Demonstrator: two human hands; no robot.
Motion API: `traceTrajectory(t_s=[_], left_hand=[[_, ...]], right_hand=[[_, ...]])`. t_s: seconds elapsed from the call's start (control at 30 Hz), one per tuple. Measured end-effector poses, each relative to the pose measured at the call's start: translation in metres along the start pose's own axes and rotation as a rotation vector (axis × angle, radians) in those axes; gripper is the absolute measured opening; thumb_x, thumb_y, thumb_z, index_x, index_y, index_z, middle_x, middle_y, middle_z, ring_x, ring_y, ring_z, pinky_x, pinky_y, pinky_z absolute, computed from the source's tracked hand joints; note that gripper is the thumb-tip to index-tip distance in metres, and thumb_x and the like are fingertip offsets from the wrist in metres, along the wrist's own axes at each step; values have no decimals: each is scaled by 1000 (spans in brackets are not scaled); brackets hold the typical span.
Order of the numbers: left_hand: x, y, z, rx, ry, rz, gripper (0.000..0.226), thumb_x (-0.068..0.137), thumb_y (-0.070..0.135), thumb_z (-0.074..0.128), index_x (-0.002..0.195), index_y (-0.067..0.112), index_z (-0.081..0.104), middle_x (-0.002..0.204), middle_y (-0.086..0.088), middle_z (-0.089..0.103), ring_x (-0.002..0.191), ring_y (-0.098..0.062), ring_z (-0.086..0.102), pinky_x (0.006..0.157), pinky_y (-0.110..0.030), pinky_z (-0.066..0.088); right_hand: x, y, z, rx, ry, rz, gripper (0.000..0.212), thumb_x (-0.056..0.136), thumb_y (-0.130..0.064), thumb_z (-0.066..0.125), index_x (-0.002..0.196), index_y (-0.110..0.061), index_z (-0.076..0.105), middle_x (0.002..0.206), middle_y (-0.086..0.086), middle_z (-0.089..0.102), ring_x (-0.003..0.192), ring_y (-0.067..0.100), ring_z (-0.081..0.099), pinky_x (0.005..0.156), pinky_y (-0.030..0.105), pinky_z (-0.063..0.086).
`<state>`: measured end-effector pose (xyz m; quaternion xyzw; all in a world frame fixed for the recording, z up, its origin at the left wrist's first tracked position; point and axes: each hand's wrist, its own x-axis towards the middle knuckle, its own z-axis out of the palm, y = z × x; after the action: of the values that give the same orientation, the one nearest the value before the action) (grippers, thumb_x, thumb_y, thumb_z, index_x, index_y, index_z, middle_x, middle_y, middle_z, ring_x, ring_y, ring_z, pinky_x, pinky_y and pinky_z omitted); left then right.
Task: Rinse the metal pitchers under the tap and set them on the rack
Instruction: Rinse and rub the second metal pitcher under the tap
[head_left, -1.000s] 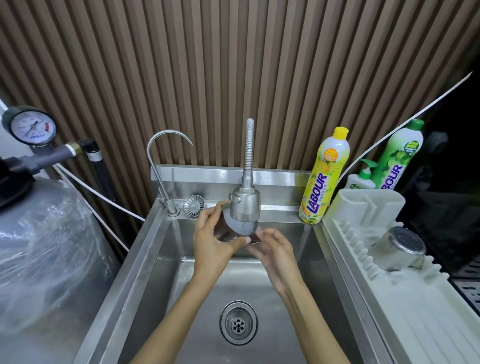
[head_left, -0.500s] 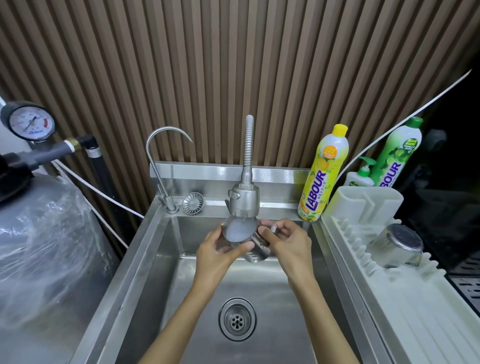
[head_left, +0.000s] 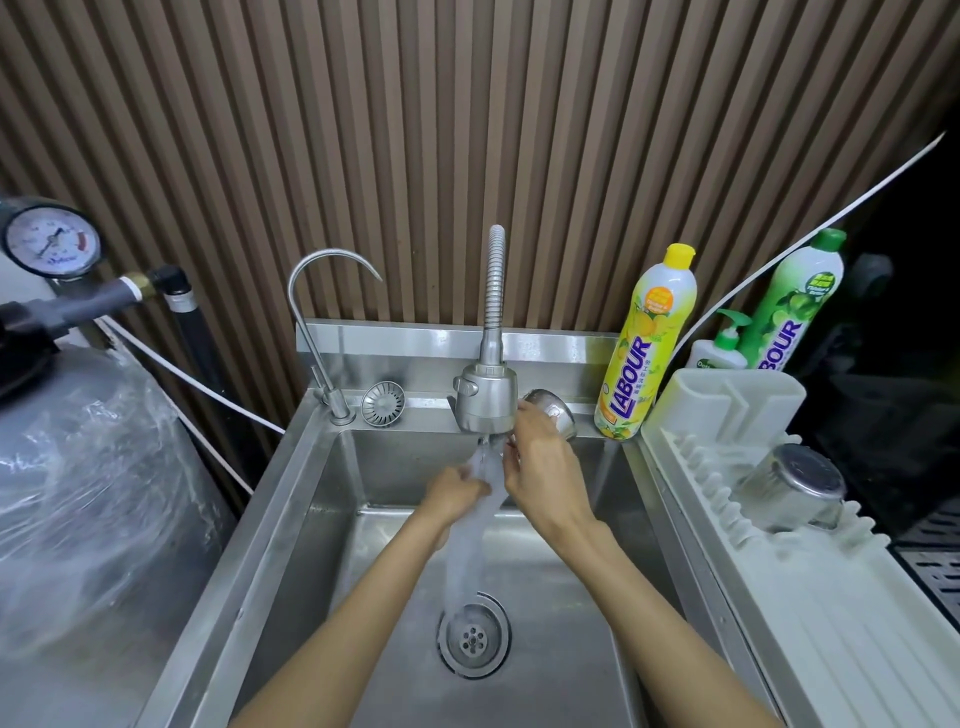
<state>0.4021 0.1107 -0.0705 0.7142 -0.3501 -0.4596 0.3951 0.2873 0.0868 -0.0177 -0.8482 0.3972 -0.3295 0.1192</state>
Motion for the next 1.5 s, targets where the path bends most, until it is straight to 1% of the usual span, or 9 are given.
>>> traceTrajectory(t_s=[0.1, 0.3, 0.5, 0.6, 0.73, 0.9, 1.03, 1.33, 1.5], left_hand=[[2, -2, 7, -47, 2, -22, 18, 82, 3, 54, 97, 8, 62, 91, -7, 52, 84, -18, 47, 69, -26, 41], [-4, 2, 16, -183, -101, -27, 23, 86, -2, 45, 85, 18, 57, 88, -5, 56, 86, -16, 50, 71, -23, 43], [-11, 0, 16, -171, -215, -78, 48, 85, 7, 59, 130, 12, 44, 134, -7, 52, 98, -14, 53, 70, -21, 45], [-15, -2, 15, -245, -238, -43, 62, 77, 5, 70, 128, 22, 38, 126, -3, 52, 109, -15, 52, 81, -26, 45], [-23, -5, 16, -316, -114, 102, 66, 61, 6, 83, 117, 18, 48, 103, 1, 64, 94, -14, 60, 78, -25, 45], [-34, -8, 6, -282, 198, 301, 79, 47, 28, 86, 118, 29, 51, 111, 6, 66, 106, -14, 62, 91, -31, 50], [-52, -5, -4, -144, 346, 502, 78, 62, 2, 81, 105, 54, 42, 104, 29, 56, 98, 20, 51, 81, 1, 37], [-72, -6, -6, 116, 468, 517, 88, 52, 70, 67, 125, 23, 53, 99, 8, 54, 99, -10, 56, 85, -20, 47], [-70, -9, 7, -133, 258, 399, 58, 62, 34, 84, 113, 21, 60, 102, 5, 70, 99, -10, 65, 82, -17, 53]], right_hand=[[0, 4, 6, -51, -16, -51, 30, 71, 14, 55, 98, 1, 62, 118, 19, 61, 120, 34, 52, 88, 42, 52], [-1, 5, 8, -101, 37, -160, 38, 53, 18, 64, 87, 0, 67, 100, 15, 68, 108, 31, 61, 85, 41, 56], [3, 19, 3, -21, 44, -53, 26, 71, 13, 57, 92, 0, 64, 112, 16, 64, 118, 30, 53, 93, 30, 47], [7, 28, -8, 287, 125, 286, 12, 79, 2, 63, 87, -8, 62, 93, 9, 65, 85, 22, 61, 69, 8, 41], [-8, 30, -10, 854, 104, 652, 23, 81, 1, 64, 68, -15, 55, 106, 8, 70, 93, 18, 65, 86, 29, 50], [-29, 12, 5, 1343, 94, 685, 26, 87, 5, 54, 68, -9, 44, 113, 8, 67, 99, 21, 65, 78, 25, 55], [-32, 4, 11, 1475, 44, 711, 26, 89, 2, 53, 68, -8, 43, 115, 13, 66, 100, 26, 66, 86, 35, 55], [-30, 0, -17, 1028, -35, 761, 21, 86, -21, 64, 77, -4, 55, 78, 10, 69, 73, 17, 69, 61, 31, 60], [-27, -2, -38, 630, 64, 643, 23, 78, -19, 73, 64, -13, 55, 71, 4, 69, 70, 18, 67, 66, 26, 58]])
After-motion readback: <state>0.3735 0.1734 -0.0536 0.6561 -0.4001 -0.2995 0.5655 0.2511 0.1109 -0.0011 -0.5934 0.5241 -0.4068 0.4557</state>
